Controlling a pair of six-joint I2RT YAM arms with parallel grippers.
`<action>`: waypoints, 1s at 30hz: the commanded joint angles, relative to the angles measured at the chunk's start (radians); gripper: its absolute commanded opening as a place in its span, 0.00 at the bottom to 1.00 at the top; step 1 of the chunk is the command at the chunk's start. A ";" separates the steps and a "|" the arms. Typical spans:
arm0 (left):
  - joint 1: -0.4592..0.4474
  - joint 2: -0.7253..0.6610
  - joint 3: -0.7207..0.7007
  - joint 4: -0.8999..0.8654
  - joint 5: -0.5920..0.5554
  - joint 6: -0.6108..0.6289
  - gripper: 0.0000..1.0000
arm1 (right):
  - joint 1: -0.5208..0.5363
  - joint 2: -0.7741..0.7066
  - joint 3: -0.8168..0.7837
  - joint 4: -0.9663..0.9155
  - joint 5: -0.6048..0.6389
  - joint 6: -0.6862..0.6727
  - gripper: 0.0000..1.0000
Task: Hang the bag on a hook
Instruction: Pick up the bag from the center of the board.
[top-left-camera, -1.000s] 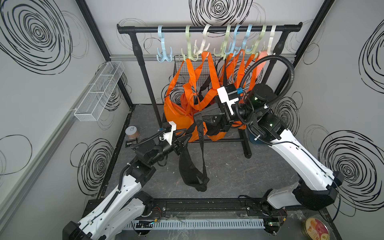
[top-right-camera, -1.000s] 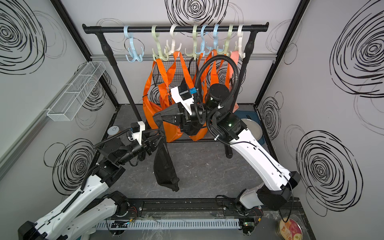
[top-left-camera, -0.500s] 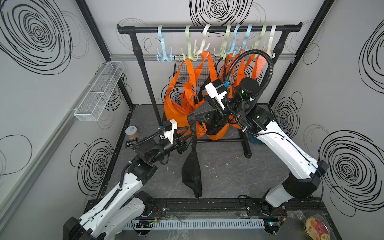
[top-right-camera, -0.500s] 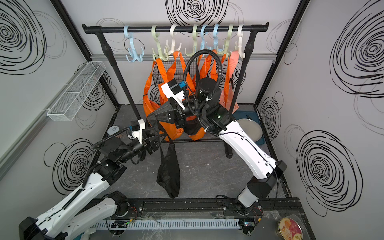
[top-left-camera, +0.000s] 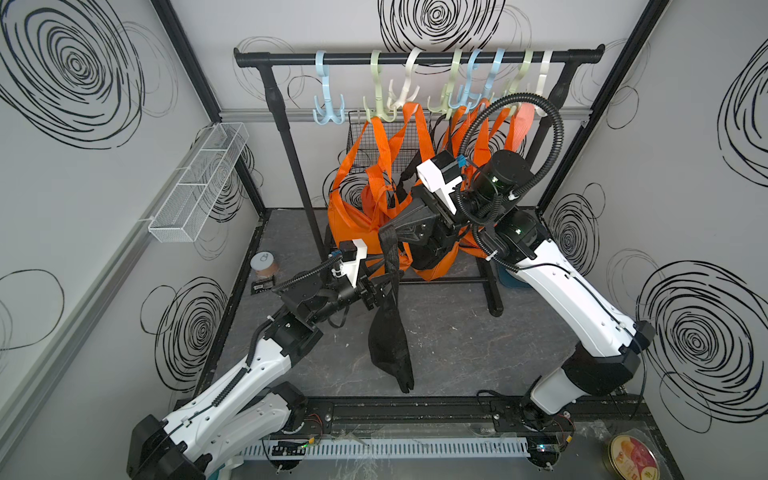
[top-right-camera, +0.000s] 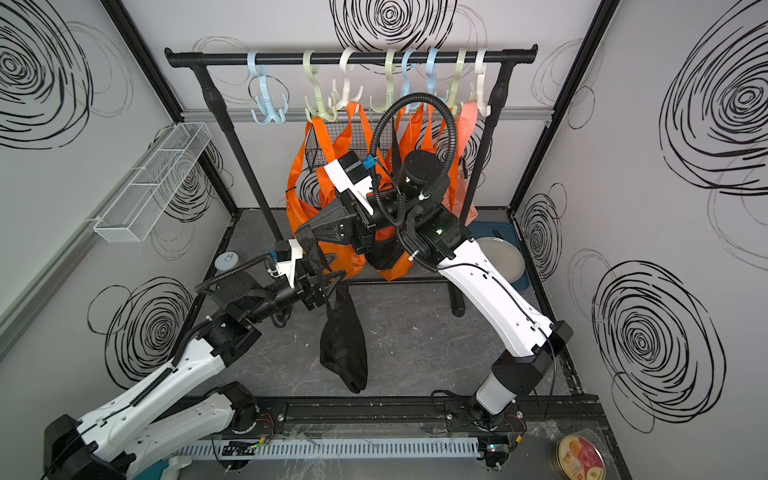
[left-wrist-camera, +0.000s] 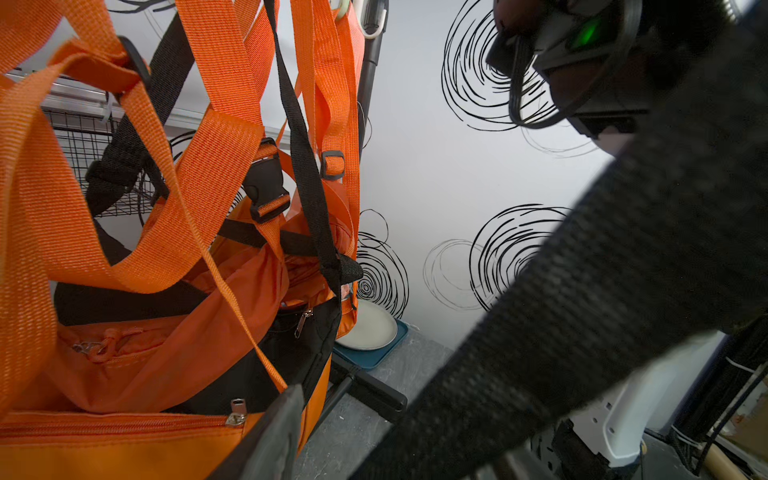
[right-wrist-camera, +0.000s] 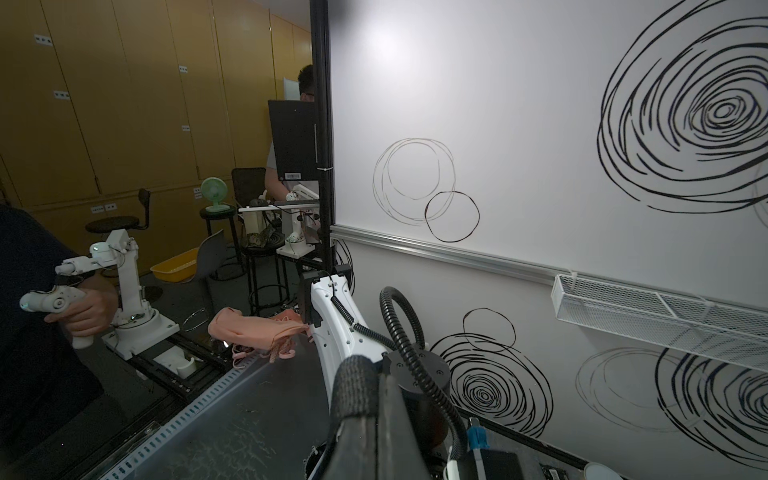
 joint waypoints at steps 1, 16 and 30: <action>0.004 -0.020 0.037 -0.017 -0.043 0.051 0.55 | -0.001 -0.014 0.019 0.070 -0.034 0.041 0.00; 0.103 -0.089 0.252 -0.353 -0.327 0.149 0.00 | -0.076 0.061 0.171 0.046 0.085 0.033 0.00; 0.431 0.112 0.698 -0.413 -0.564 -0.138 0.00 | -0.132 0.480 0.705 0.070 0.338 0.028 0.00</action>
